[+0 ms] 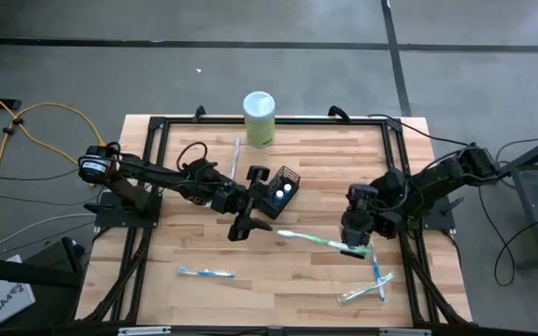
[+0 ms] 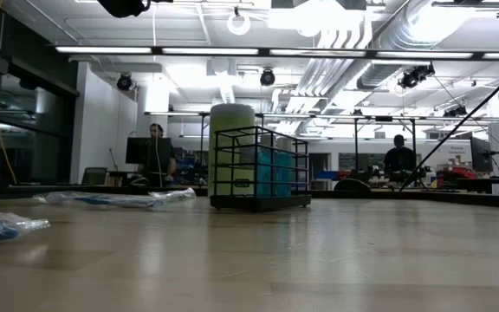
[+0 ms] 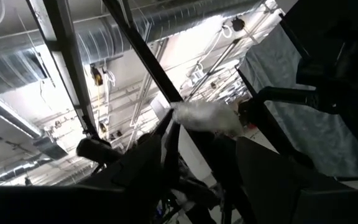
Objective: Pick & Place toothbrushing station
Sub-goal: Put the top right green toothbrush into the right section of the black wire organizer
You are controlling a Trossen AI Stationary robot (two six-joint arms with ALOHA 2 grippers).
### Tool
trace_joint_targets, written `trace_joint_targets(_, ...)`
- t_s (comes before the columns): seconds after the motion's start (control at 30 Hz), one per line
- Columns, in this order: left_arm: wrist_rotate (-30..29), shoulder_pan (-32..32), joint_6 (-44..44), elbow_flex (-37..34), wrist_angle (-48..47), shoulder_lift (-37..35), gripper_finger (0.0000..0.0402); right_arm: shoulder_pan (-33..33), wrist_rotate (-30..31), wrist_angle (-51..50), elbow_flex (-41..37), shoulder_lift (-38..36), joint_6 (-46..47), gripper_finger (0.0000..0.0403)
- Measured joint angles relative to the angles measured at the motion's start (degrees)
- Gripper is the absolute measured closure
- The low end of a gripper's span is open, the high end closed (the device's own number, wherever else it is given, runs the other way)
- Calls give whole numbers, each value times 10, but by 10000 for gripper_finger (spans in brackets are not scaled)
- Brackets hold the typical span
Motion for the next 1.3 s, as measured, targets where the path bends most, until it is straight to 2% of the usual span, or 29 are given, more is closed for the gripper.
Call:
trace_joint_targets(0.1,0,3,0,0,3,0,201,3,-14,7,0,0,-4,390)
trace_joint_targets(0.27,0,3,0,0,2,0,201,0,0,6,0,0,-9,390)
trace_joint_targets(0.53,1,6,-46,0,-21,0,201,-5,151,-20,0,0,73,390)
trace_joint_targets(0.7,0,12,-50,0,-43,0,201,-4,136,-22,-1,0,81,390)
trace_joint_targets(1.07,0,8,-87,0,-59,0,201,1,248,-87,-1,0,138,390)
trace_joint_targets(1.3,-16,10,-127,0,-118,0,201,8,284,-132,-1,0,175,390)
